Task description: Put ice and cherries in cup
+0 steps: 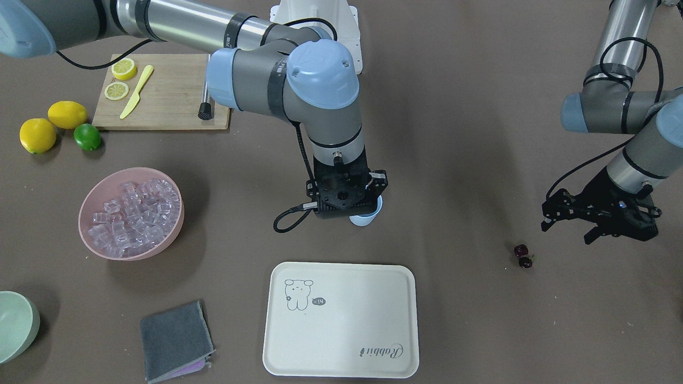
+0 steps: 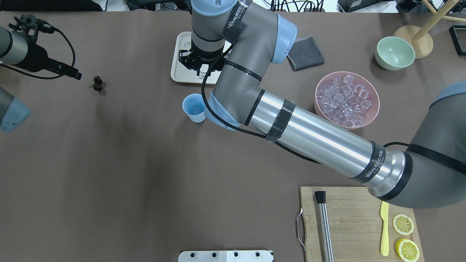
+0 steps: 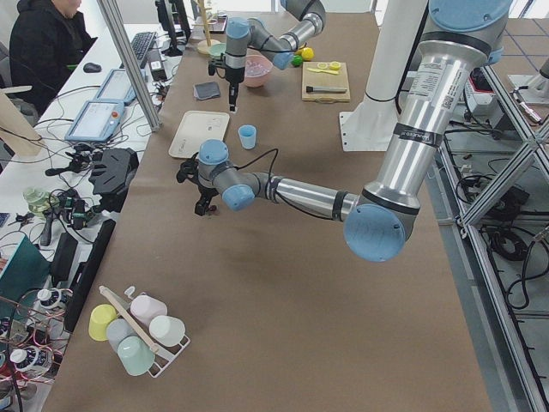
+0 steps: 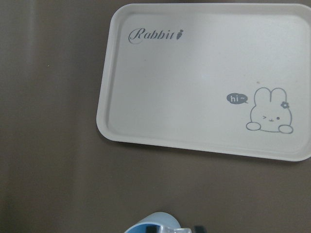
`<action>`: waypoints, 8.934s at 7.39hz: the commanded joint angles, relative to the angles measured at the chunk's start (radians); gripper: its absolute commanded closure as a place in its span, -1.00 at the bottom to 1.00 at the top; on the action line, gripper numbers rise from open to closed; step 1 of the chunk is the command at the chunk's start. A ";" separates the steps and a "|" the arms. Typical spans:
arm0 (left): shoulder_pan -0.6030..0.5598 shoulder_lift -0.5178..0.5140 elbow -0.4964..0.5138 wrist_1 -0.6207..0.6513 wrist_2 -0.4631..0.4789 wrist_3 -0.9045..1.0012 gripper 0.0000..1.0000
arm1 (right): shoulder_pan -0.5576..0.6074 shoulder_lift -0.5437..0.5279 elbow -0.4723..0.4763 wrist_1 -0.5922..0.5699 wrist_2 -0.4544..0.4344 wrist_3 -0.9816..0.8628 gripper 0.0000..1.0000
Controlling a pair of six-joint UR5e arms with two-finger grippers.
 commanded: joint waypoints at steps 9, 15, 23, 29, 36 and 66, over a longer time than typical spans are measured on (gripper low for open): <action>0.049 -0.104 0.099 0.014 0.019 -0.006 -0.90 | -0.125 -0.024 -0.020 0.053 -0.182 -0.008 -0.99; 0.131 -0.121 0.174 0.003 0.148 -0.014 -0.84 | 0.387 -0.694 0.755 -0.406 0.206 -0.629 -0.99; 0.122 -0.121 0.180 0.016 0.168 -0.029 0.41 | 0.943 -0.924 0.438 -0.381 0.409 -1.649 -0.98; 0.066 -0.167 0.118 0.104 0.107 -0.134 1.00 | 0.943 -0.934 0.296 -0.272 0.361 -1.661 -0.98; 0.278 -0.396 -0.180 0.391 0.096 -0.476 1.00 | 0.897 -0.904 0.295 -0.265 0.404 -1.625 -0.98; -0.448 0.006 -0.137 0.623 -0.153 0.450 -0.95 | 0.889 -0.920 0.307 -0.248 0.395 -1.620 -0.98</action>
